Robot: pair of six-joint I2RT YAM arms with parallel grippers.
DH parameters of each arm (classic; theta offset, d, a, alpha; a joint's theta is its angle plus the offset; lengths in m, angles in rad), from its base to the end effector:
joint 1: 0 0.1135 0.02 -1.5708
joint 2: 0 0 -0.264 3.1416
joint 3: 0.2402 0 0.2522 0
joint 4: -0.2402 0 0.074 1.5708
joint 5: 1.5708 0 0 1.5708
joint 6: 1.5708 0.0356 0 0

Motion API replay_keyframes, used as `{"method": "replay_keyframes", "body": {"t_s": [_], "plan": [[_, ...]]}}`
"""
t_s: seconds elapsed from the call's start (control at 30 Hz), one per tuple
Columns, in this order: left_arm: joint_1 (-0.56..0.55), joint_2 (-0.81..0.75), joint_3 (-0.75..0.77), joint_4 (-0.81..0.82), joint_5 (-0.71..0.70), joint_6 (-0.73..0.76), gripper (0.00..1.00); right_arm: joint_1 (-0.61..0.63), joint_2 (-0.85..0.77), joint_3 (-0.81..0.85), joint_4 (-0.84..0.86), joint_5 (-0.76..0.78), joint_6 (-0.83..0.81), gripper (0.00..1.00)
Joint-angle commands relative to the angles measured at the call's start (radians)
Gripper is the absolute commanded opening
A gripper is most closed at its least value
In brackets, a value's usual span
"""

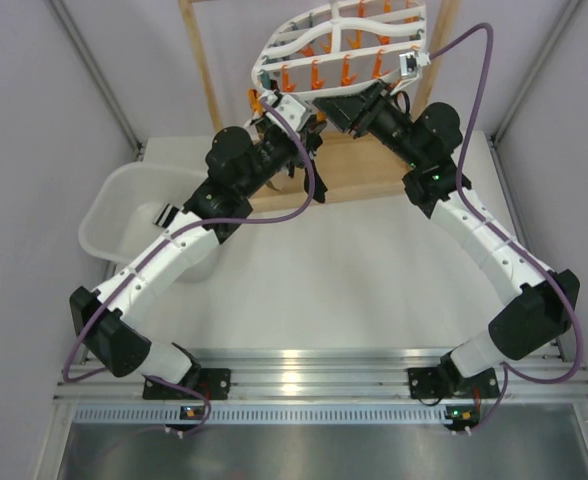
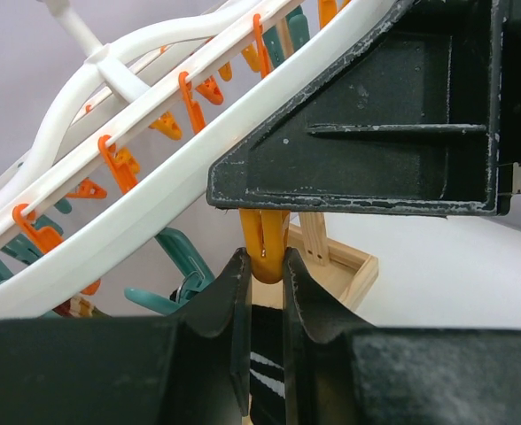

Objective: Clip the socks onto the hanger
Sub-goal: Open the clamp at the hanger.

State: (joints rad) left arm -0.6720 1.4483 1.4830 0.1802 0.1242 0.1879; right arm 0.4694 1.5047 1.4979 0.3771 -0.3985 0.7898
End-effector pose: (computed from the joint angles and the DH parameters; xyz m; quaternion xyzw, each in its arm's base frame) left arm 0.2612 -0.2134 0.4673 0.3049 0.5489 -0.2241 0.7454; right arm 0.3037 0.1695 0.4739 -0.0729 0.5726 0.5666 0.5879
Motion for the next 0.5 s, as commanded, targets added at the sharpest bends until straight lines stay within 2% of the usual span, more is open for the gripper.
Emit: {"method": "replay_keyframes", "body": {"t_s": [0.0,0.03,0.07,0.13,0.17,0.27,0.47], "plan": [[-0.017,-0.035,0.014,0.012,0.020,-0.001,0.03,-0.002,-0.035,-0.008,0.009,0.017,-0.024,0.03],[-0.017,-0.035,0.016,0.005,0.020,-0.001,0.06,-0.002,-0.034,-0.007,0.009,0.009,-0.024,0.00],[-0.017,-0.037,0.019,-0.001,0.019,-0.004,0.16,-0.002,-0.031,-0.002,0.009,0.001,-0.024,0.00],[-0.015,-0.052,0.013,-0.004,0.015,-0.010,0.29,-0.003,-0.028,-0.001,0.006,-0.017,-0.026,0.00],[-0.017,-0.057,0.013,-0.007,0.011,-0.014,0.40,-0.005,-0.026,-0.001,0.003,-0.023,-0.023,0.00],[-0.015,-0.078,0.008,-0.007,-0.008,-0.036,0.51,-0.005,-0.024,-0.007,0.025,-0.049,-0.001,0.00],[-0.009,-0.094,0.000,0.031,0.046,-0.059,0.51,-0.006,-0.014,-0.011,0.085,-0.112,0.051,0.00]]}}
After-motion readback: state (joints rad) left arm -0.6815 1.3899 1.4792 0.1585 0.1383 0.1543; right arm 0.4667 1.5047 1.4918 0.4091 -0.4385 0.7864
